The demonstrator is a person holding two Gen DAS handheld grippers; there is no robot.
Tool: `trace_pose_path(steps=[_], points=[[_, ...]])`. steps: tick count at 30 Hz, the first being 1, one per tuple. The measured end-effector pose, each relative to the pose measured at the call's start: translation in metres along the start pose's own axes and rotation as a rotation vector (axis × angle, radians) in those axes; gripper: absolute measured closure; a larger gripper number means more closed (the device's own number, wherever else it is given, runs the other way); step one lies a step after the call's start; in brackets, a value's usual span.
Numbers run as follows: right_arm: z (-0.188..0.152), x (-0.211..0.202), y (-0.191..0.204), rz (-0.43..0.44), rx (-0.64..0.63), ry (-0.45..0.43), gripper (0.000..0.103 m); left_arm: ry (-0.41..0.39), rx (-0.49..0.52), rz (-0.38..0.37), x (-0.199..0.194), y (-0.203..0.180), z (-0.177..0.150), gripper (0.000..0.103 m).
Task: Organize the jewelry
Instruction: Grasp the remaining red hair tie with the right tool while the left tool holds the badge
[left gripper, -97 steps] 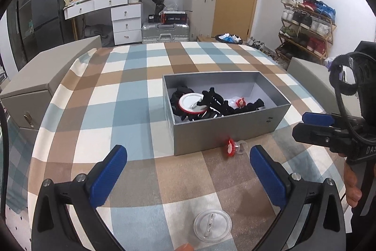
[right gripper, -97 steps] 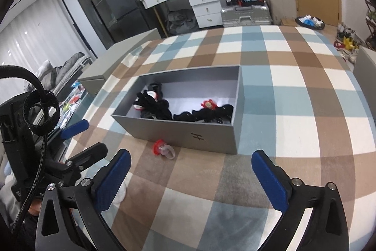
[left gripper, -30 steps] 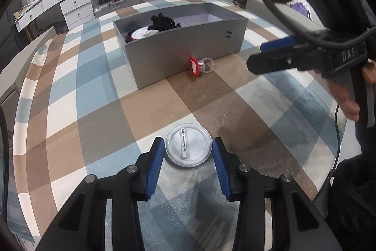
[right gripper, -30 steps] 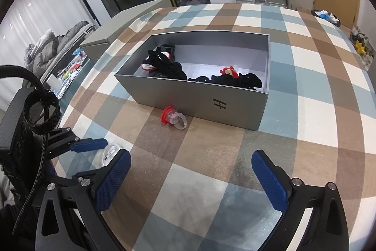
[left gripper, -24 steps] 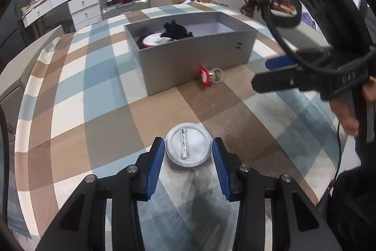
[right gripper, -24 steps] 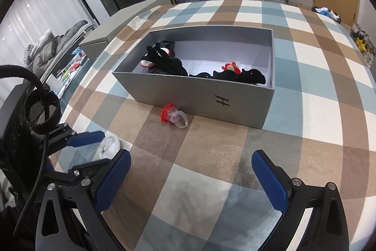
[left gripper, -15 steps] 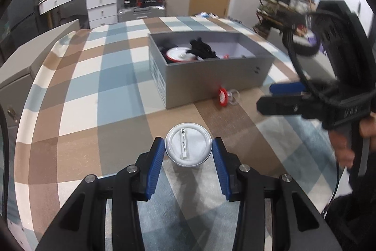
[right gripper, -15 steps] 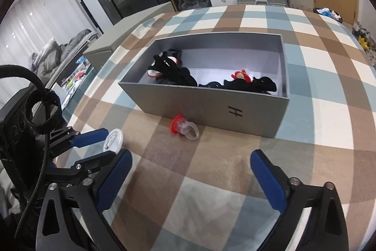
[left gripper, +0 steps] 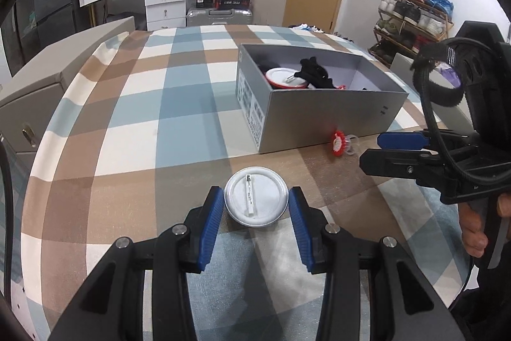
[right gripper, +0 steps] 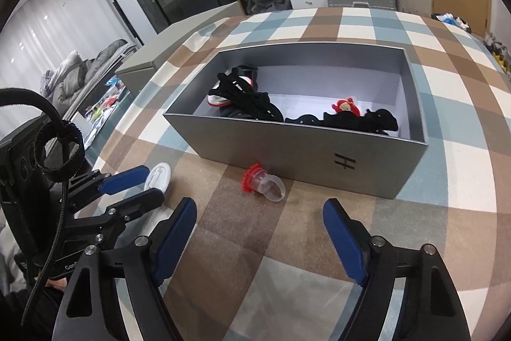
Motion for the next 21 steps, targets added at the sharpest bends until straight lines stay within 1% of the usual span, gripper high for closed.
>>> trace_pose_path(steps=[7,13,15,17,20,21], points=[[-0.001,0.005,0.005,-0.01,-0.021,0.007,0.022,0.002,0.017,0.011,-0.001,-0.004,-0.002,0.067],[0.003,0.008,0.008,-0.02,-0.019,0.001,0.023,-0.001,0.007,0.016,-0.002,-0.002,-0.001,0.067],[0.005,0.011,0.009,-0.022,-0.018,0.003,0.031,-0.002,0.006,0.017,-0.002,-0.002,0.0,0.067],[0.006,0.014,0.012,-0.027,-0.026,0.007,0.033,-0.005,0.009,0.022,-0.002,-0.002,0.0,0.067],[0.005,0.019,0.014,-0.047,-0.041,0.016,0.042,-0.008,0.006,0.024,-0.002,-0.001,0.001,0.067],[0.005,0.019,0.014,-0.056,-0.049,0.008,0.043,-0.009,0.005,0.024,-0.003,0.0,0.001,0.067]])
Point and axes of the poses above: each gripper's, at about its wrist camera, not at the fingertips, and x roughly the way its jaws point, y to its left, z to its top, the point moved 5 cm from there along x, roughly the way its jaws point, and after that the axes turned 1 degree about -z, right-handed, at the moved point
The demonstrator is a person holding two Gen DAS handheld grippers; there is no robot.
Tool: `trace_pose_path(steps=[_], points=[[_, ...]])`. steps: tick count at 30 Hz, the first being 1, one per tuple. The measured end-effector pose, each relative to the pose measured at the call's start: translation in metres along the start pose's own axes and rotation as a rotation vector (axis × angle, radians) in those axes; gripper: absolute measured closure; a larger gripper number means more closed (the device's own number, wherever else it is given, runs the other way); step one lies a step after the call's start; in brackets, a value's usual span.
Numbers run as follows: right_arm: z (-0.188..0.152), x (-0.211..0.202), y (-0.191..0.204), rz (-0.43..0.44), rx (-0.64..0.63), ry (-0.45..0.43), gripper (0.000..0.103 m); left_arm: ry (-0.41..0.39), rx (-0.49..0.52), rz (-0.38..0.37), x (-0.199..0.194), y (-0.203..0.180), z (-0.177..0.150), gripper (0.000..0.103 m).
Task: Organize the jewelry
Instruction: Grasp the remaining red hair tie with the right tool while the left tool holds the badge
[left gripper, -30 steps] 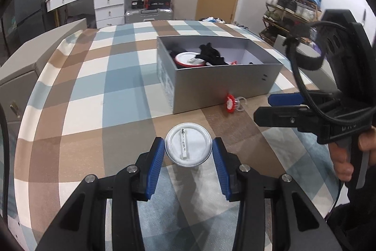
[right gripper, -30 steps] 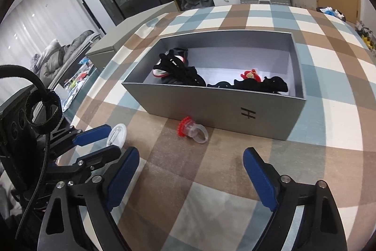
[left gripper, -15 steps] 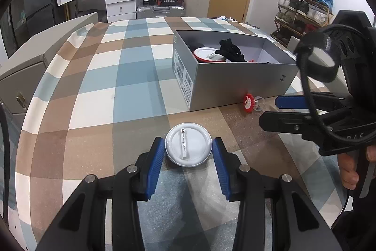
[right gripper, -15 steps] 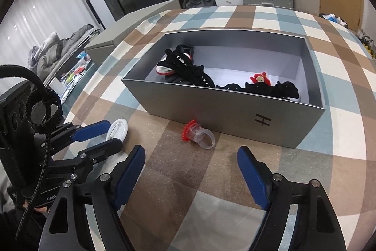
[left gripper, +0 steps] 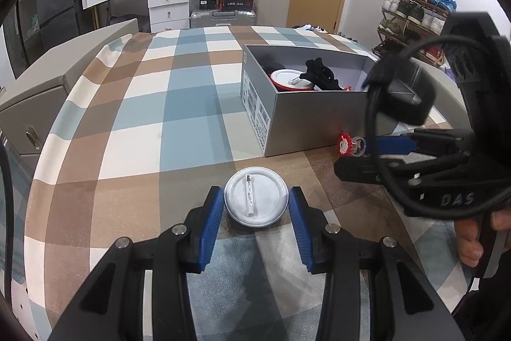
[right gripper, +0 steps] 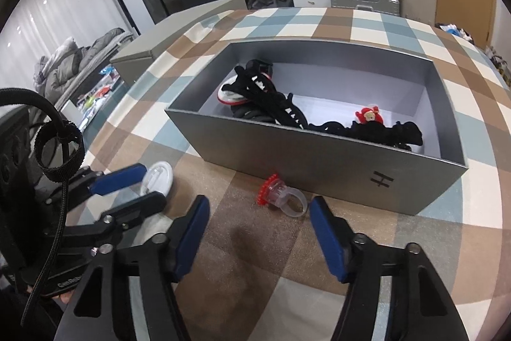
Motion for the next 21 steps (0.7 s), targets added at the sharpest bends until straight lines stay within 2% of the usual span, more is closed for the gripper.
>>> trace_pose_path(steps=[5,8,11,12,16,21], points=[[0.0006,0.0002,-0.0025,0.006,0.016,-0.011,0.049,-0.001,-0.006,-0.003,0.0,0.0011,0.0,0.067],[0.001,0.0001,-0.0038,0.001,0.028,-0.021,0.056,0.002,-0.01,-0.006,0.0008,0.0017,0.0002,0.067],[0.0017,0.0008,-0.0039,-0.002,0.033,-0.024,0.067,0.001,-0.01,-0.01,0.0006,0.0017,0.0007,0.067],[0.0017,0.0012,-0.003,-0.006,0.028,-0.024,0.074,0.001,-0.01,-0.01,0.0006,0.0017,0.0007,0.067],[0.0003,0.0012,-0.0002,-0.024,0.005,-0.013,0.086,0.002,-0.012,-0.014,0.0006,0.0021,0.0009,0.067],[-0.001,-0.0001,0.0033,-0.019,-0.016,-0.017,0.087,0.002,-0.013,-0.015,0.0007,0.0022,0.001,0.067]])
Point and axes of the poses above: each gripper's, at about its wrist camera, not at the fingertips, and x roughly the way its jaws point, y to its left, z to its top, the point moved 5 cm from there along x, roughly the way its jaws point, and after that the axes turned 1 degree about -z, right-handed, at the moved point
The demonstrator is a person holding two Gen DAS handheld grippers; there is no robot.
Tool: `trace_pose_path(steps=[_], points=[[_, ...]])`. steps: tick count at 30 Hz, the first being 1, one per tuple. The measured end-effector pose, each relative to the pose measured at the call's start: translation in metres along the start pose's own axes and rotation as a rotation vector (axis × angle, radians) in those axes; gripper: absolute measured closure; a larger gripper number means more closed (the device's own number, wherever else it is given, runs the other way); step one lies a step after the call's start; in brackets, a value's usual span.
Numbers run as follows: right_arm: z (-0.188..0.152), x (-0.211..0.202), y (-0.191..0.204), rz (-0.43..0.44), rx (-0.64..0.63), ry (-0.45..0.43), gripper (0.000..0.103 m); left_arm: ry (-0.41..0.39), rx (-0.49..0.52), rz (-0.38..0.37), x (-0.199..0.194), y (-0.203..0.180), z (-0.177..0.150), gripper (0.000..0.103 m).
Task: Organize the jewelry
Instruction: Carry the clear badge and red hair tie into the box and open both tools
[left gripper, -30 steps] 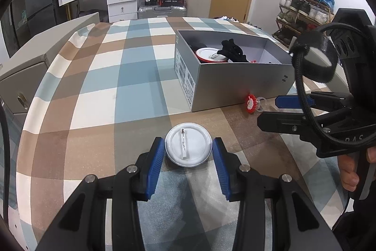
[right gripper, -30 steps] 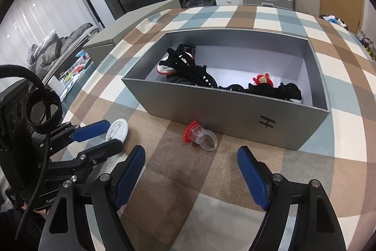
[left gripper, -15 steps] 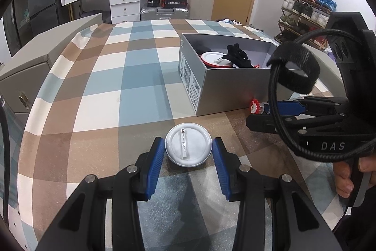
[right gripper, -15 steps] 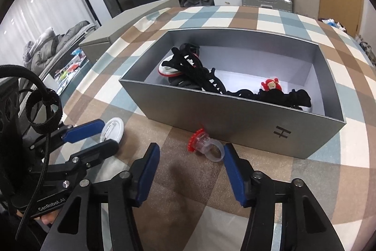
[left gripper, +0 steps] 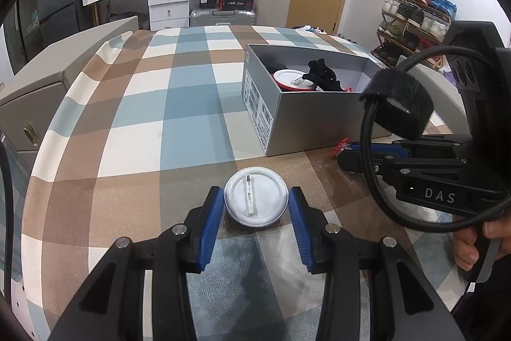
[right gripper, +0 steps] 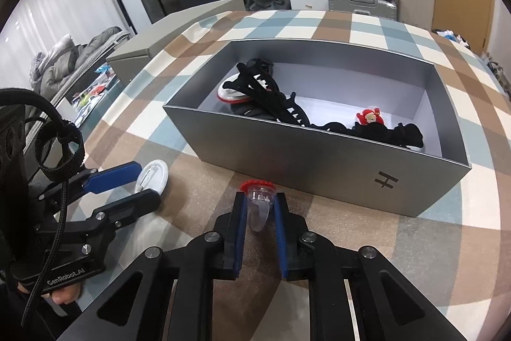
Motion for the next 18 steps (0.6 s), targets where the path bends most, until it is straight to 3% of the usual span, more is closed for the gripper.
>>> trace_pose_path(steps=[18], points=[[0.007,-0.021,0.007,-0.022,-0.049,-0.055,0.087,-0.017,0.0,-0.003,-0.002,0.0,0.002,0.067]])
Point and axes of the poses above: each gripper's, at about its wrist camera, not at the fingertips, and x roughly the way its jaws point, y to its left, z to its top, the point moved 5 cm from there along x, roughly the way its jaws point, and after that the axes turned 1 degree about -z, right-handed, at the moved point
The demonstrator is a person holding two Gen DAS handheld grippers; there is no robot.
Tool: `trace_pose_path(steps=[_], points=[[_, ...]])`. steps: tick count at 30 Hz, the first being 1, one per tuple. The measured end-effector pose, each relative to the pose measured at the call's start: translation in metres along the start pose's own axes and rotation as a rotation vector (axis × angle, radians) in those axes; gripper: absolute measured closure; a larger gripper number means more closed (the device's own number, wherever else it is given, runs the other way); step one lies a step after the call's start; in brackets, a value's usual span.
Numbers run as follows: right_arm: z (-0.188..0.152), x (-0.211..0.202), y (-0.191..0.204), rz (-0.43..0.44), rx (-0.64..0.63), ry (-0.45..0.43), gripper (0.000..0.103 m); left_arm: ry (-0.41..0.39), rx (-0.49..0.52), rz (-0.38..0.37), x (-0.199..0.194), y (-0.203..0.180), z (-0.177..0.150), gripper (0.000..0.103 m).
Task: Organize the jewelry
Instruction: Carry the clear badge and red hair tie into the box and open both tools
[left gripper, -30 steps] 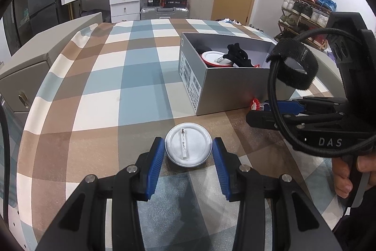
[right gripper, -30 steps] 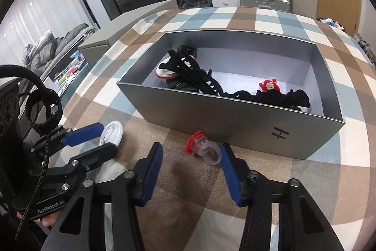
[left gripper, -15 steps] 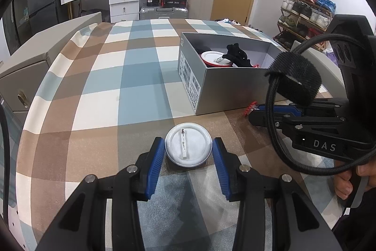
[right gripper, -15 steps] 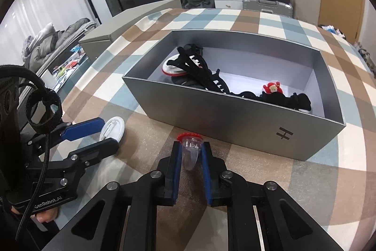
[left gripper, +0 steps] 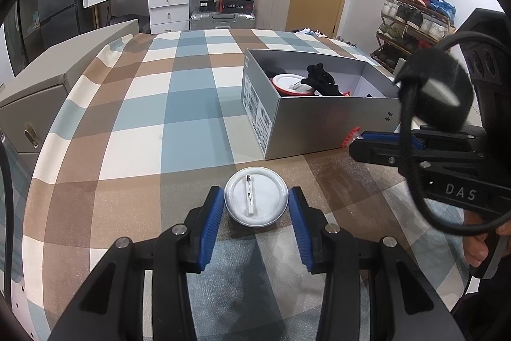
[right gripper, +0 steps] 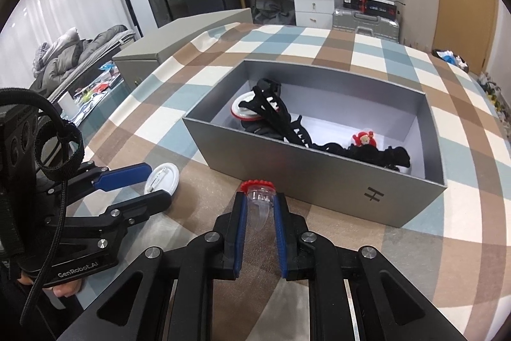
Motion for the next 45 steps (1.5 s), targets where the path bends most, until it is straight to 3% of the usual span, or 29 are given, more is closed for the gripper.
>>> trace_pose_path(steps=[16,31,45], points=[[0.016,-0.036,-0.008,-0.003,0.019,-0.088,0.087,-0.061,0.025,-0.005,-0.015,-0.009,0.015,0.067],[0.029,-0.073,-0.033,-0.004,0.083,-0.184,0.087,-0.127,0.03,-0.038,-0.015,-0.023,0.048,0.067],[0.03,-0.075,-0.055,0.009,0.146,-0.208,0.087,-0.135,0.028,-0.047,-0.004,-0.036,0.064,0.067]])
Point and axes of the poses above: each gripper's, at about its wrist camera, not at the fingertips, and x roughly the way its jaws point, y to its left, z to its top, the point moved 5 cm from there along x, roughly the way its jaws point, and after that the axes turned 1 degree about -z, right-handed, at the moved point
